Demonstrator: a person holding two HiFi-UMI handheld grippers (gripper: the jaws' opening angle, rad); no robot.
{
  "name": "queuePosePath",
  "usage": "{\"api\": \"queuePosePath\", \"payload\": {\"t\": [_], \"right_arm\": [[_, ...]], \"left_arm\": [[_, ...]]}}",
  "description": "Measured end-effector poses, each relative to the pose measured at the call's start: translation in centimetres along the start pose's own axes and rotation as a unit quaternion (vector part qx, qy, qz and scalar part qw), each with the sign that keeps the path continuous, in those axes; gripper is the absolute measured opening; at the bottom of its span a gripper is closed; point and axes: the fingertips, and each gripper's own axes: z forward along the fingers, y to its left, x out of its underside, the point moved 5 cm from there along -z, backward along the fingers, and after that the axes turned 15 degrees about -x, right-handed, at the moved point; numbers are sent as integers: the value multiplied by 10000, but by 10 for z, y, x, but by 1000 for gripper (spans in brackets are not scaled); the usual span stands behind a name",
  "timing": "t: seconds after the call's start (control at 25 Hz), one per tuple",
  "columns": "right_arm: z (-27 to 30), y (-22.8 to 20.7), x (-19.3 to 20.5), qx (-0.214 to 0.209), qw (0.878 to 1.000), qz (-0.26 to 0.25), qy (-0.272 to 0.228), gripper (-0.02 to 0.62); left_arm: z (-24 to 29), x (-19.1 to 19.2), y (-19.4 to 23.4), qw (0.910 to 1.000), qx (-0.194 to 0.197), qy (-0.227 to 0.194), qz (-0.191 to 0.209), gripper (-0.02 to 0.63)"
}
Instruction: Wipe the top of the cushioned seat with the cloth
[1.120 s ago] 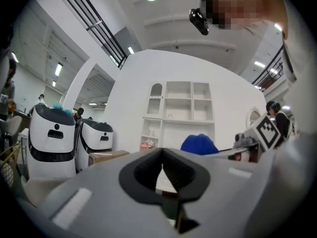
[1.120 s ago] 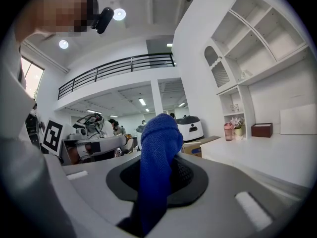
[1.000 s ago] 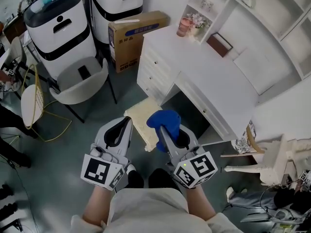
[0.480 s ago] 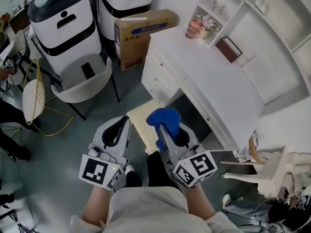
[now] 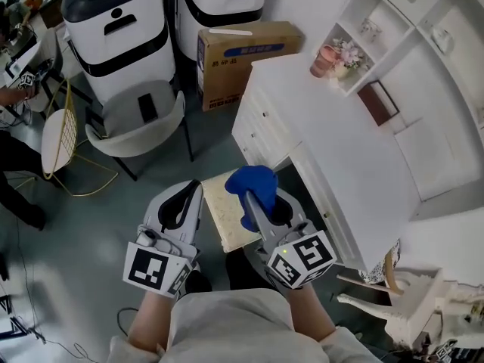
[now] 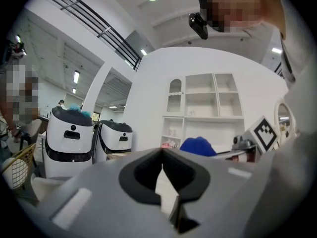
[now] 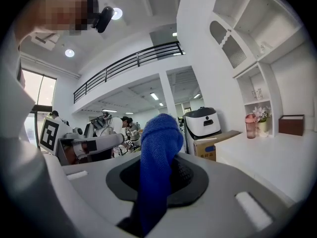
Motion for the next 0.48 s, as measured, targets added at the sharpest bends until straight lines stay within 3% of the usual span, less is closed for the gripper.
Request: {"api": "queuePosePath", "payload": {"t": [0.48], "right_arm": [[37,-56,10,-853,9958,170,302,84]], "left_arm": [[29,17,1,9960,-879,153,48,0]]}}
